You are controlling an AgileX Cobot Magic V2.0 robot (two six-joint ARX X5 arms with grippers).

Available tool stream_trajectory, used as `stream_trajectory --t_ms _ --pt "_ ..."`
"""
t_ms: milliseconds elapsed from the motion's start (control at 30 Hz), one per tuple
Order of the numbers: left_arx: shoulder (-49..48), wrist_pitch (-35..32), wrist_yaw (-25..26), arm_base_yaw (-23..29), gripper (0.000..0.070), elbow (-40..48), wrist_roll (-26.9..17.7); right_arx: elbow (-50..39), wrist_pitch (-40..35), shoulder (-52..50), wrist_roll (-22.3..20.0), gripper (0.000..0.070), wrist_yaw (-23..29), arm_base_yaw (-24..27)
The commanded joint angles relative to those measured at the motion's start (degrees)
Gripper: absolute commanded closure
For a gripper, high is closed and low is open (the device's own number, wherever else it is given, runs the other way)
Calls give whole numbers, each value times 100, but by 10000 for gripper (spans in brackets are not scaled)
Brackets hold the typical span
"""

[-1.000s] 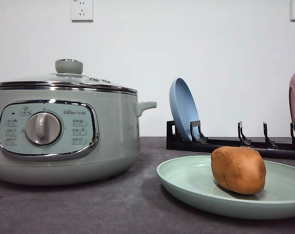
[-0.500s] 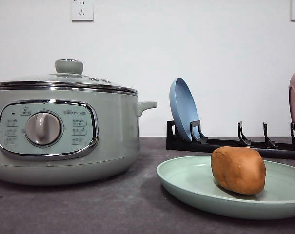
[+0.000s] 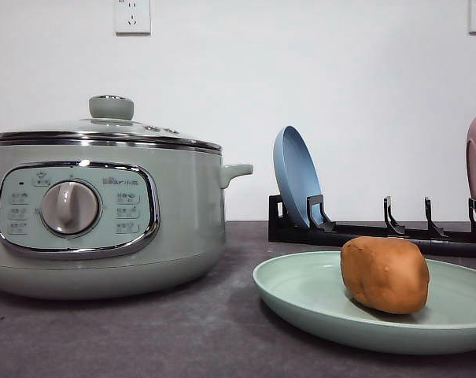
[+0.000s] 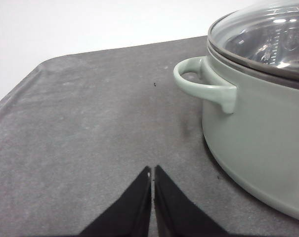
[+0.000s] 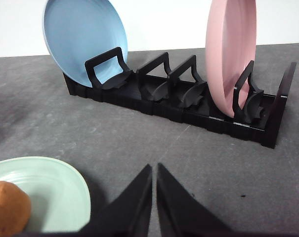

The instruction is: Transfer potato from steamer to green plate

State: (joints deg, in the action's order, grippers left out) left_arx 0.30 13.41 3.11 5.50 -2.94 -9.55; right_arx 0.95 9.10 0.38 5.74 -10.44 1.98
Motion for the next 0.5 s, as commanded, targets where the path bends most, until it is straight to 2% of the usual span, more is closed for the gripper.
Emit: stream_trajectory --t_ms 0,467 --pt "-13 195 13 13 699 44 16 -31 -7 -17 -42 697 0 4" --pt "-12 195 13 13 699 44 16 -31 -7 -17 -42 697 0 4"
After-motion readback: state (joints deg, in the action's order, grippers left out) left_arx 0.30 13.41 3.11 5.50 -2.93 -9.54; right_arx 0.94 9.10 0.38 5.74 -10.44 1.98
